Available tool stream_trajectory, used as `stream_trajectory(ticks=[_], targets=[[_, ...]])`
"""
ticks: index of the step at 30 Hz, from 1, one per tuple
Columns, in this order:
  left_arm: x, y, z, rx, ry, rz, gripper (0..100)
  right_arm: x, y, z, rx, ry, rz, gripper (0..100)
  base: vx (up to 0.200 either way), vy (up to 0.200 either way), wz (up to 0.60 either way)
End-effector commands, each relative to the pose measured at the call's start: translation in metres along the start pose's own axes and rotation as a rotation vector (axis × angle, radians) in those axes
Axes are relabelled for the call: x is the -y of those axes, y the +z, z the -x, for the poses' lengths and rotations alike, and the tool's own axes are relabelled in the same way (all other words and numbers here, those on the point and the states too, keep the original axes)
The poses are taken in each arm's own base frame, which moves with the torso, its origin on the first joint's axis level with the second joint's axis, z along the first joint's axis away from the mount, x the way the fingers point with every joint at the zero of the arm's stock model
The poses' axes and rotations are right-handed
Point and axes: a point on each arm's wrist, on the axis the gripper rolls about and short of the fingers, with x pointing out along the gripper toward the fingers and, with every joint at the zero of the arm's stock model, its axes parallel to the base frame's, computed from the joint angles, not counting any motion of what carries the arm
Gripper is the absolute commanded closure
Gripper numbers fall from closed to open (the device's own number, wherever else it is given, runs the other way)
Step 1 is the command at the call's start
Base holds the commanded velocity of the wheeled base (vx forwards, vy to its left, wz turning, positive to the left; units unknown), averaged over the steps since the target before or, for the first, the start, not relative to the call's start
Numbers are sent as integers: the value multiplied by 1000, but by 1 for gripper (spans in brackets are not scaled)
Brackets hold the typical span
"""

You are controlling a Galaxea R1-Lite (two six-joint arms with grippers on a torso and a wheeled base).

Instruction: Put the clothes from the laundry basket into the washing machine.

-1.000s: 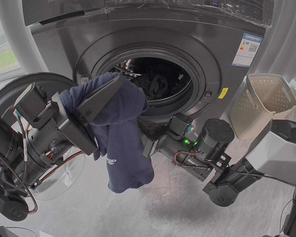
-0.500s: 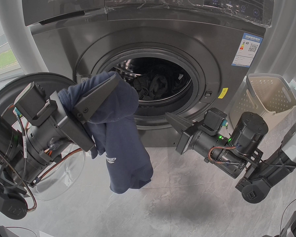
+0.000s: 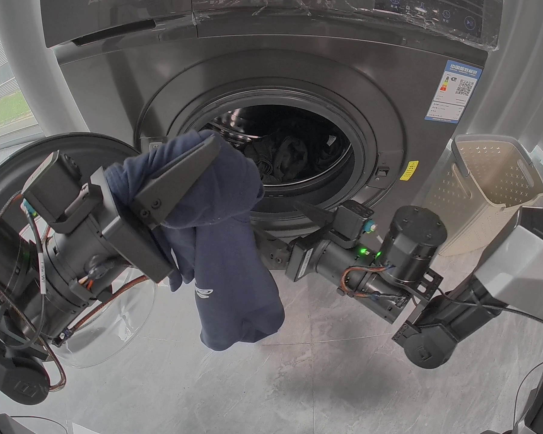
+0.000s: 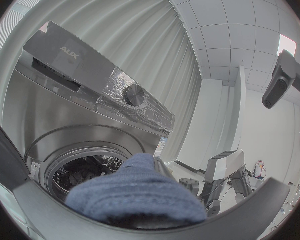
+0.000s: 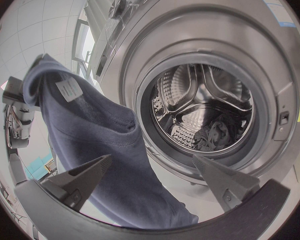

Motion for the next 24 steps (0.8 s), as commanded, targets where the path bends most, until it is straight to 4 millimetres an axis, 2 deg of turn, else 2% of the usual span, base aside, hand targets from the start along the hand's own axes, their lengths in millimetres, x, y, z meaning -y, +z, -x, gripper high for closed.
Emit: stream_trajectory(ticks=[1, 10, 24], targets=[[1, 0, 0, 2, -4, 2, 100, -12, -22, -13, -28, 37, -6, 0, 0, 0, 0], [-1, -3, -1, -7, 1, 2, 100, -51, -20, -10, -4, 136, -33, 0, 0, 0, 0], [-1, -4, 0, -13, 2, 4, 100, -49, -18, -23, 47, 134, -35, 0, 0, 0, 0]])
